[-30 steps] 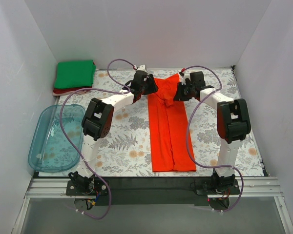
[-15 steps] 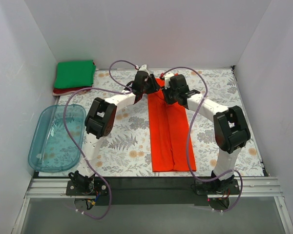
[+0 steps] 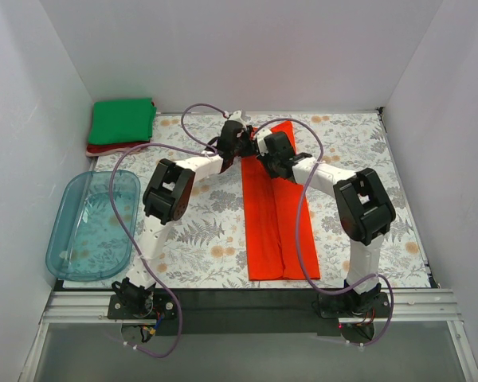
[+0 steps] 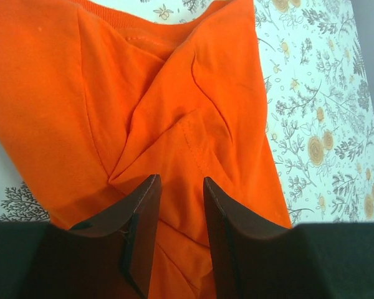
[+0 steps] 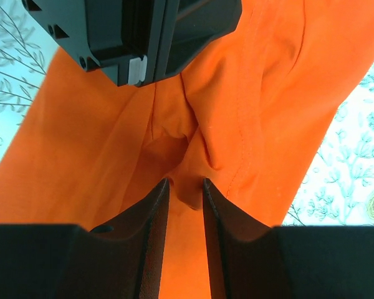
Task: Fold and stack the t-shirts
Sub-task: Fold the tshirt
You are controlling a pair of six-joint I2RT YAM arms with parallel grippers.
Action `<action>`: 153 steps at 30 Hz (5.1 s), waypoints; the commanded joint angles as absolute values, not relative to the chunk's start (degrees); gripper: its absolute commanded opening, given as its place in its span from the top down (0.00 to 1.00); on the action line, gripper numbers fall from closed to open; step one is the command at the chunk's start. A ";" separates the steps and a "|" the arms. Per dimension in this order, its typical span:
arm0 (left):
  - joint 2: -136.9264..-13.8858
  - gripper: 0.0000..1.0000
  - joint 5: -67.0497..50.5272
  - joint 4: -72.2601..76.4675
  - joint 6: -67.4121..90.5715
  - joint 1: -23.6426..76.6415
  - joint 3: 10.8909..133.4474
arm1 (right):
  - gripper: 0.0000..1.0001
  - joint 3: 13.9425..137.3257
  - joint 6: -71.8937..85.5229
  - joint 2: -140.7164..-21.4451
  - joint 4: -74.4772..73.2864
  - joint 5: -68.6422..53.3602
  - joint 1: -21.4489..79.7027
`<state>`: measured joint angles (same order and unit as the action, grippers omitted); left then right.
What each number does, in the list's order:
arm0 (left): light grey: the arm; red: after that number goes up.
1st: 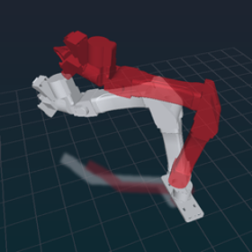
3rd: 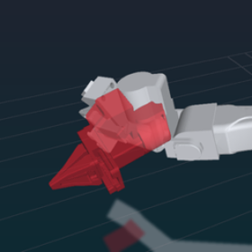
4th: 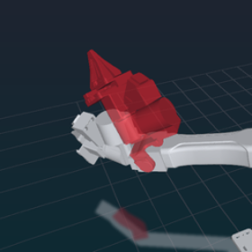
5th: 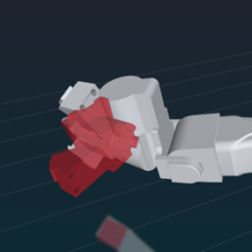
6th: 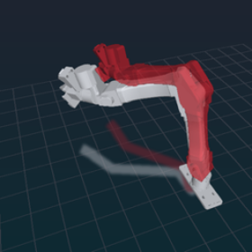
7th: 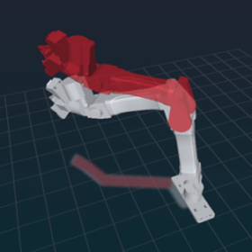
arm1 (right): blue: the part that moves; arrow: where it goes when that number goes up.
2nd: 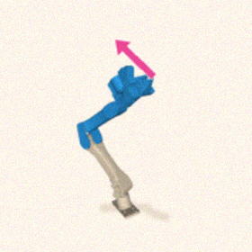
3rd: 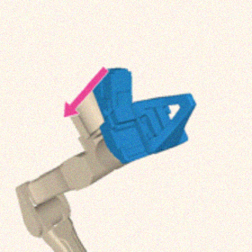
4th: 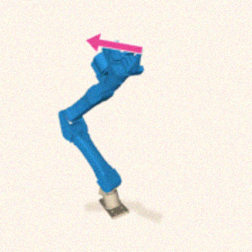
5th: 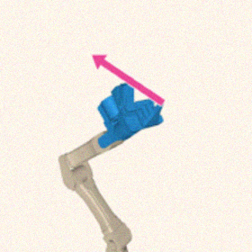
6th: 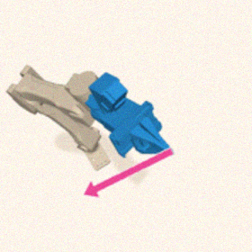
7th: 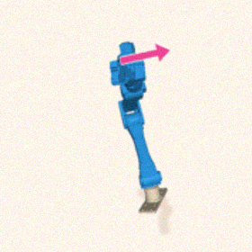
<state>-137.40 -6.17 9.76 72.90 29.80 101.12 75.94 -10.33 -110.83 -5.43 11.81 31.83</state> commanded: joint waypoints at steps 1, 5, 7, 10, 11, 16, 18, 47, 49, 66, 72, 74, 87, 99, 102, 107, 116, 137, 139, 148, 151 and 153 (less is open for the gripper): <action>-137.28 0.68 -7.21 11.25 72.86 29.88 103.01 | 0.65 76.38 -11.25 -112.06 -3.34 14.33 32.26; -138.16 0.68 -7.21 11.25 73.12 29.88 103.27 | 0.66 76.38 -11.25 -113.11 -3.25 14.85 32.43; -138.78 0.67 -7.12 11.08 73.30 29.80 103.53 | 0.69 76.20 -11.42 -113.64 -3.25 15.29 32.61; -140.00 0.68 -6.94 10.38 73.74 29.45 104.23 | 0.88 75.33 -12.21 -113.56 -3.25 15.21 33.13; -140.36 0.68 -6.77 9.94 74.00 29.36 104.50 | 0.94 75.06 -12.39 -113.47 -3.34 15.21 33.31; -142.29 0.68 -5.37 7.39 74.01 28.65 106.17 | 0.99 73.30 -13.27 -112.94 -3.25 14.94 34.36; -142.91 0.67 -5.27 6.77 73.92 28.57 106.70 | 0.99 72.43 -13.36 -113.03 -3.25 14.77 34.45; -117.02 0.25 -4.66 5.72 70.05 28.30 96.80 | 0.40 65.67 14.13 -80.89 -26.62 -1.72 25.69; -112.61 0.25 -3.17 3.52 70.49 29.00 93.10 | 0.41 59.26 15.64 -77.89 -26.81 -9.62 21.82; -86.04 0.38 4.84 -39.80 93.33 55.98 59.07 | 0.45 30.24 19.33 -60.21 -36.47 -16.79 16.96; -92.45 0.45 2.11 -43.75 95.45 58.09 62.04 | 0.48 29.61 22.14 -58.01 -41.21 -13.80 18.45; -94.21 0.45 0.80 -44.47 95.45 58.88 63.28 | 0.48 29.71 22.67 -57.83 -42.79 -12.22 19.07; -101.42 0.52 -5.70 -44.12 91.76 60.12 65.92 | 0.50 27.77 26.54 -58.62 -45.61 -10.20 24.17; -102.48 0.51 -10.19 -47.02 89.56 60.20 66.01 | 0.64 28.39 28.48 -61.70 -46.23 -9.41 29.17; -102.48 0.51 -10.28 -46.58 90.17 60.29 65.48 | 0.83 28.65 28.48 -61.61 -46.14 -9.14 29.53; -102.39 0.51 -9.41 -46.67 90.79 60.64 65.74 | 0.99 29.88 28.56 -61.61 -45.88 -9.40 30.59; -102.92 0.52 -8.79 -47.11 92.72 61.00 65.39 | 0.99 30.59 29.09 -62.84 -43.95 -10.46 33.22; -103.89 1.00 -7.74 -48.86 93.87 62.05 64.86 | 0.99 36.03 29.71 -60.38 -43.95 -7.30 33.66; -102.23 1.00 -6.51 -49.22 93.52 60.56 65.91 | 0.99 39.61 29.53 -59.94 -44.03 -4.06 33.57; -100.10 1.00 -3.08 -43.43 84.56 45.01 75.13 | 0.99 52.99 24.01 -70.13 -42.02 6.67 31.82; -103.44 1.00 -2.03 -41.06 80.78 42.11 80.67 | 0.99 57.38 21.63 -73.64 -38.42 7.82 29.45; -105.20 1.00 -0.80 -40.26 79.11 40.35 84.27 | 0.99 59.84 20.40 -76.45 -35.27 8.70 27.69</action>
